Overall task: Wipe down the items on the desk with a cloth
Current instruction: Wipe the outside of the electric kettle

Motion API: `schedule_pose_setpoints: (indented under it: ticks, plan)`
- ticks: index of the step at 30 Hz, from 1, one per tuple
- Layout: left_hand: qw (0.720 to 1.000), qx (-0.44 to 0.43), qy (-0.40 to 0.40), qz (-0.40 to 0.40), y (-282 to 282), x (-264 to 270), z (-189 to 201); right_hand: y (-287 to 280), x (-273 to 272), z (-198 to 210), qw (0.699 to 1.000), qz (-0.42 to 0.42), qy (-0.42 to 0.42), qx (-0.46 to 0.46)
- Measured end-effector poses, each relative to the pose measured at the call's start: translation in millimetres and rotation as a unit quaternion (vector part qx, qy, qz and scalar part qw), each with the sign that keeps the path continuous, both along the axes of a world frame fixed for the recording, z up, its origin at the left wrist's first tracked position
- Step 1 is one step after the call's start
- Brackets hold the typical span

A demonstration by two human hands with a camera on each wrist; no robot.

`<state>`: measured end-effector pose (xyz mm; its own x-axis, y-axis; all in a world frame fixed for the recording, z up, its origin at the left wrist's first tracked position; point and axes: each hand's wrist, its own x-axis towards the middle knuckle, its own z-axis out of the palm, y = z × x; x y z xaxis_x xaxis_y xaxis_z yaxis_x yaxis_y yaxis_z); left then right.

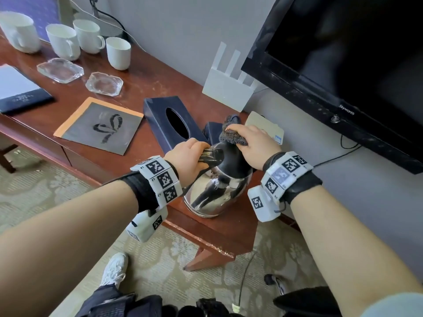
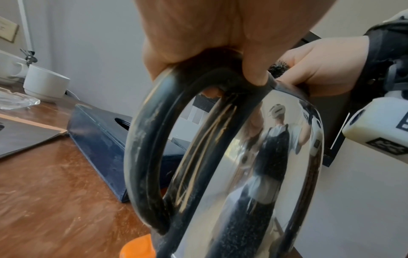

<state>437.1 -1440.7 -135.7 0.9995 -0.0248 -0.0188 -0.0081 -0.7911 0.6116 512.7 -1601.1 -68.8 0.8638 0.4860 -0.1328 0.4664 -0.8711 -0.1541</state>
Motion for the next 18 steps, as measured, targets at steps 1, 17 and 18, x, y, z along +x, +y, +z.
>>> schedule_pose_setpoints:
  ticks: [1,17,18]
  plan:
    - [1.000,0.000,0.001,0.000,0,0,0,-1,1,0,1.000,0.000,0.006,-0.007]
    - [0.999,-0.036,0.030,-0.003,-6,-8,13,-41,-54,-13,0.995,0.028,-0.092,0.019]
    - [0.998,-0.056,0.035,-0.003,-9,-10,14,-37,-50,-12,0.995,0.008,-0.098,0.003]
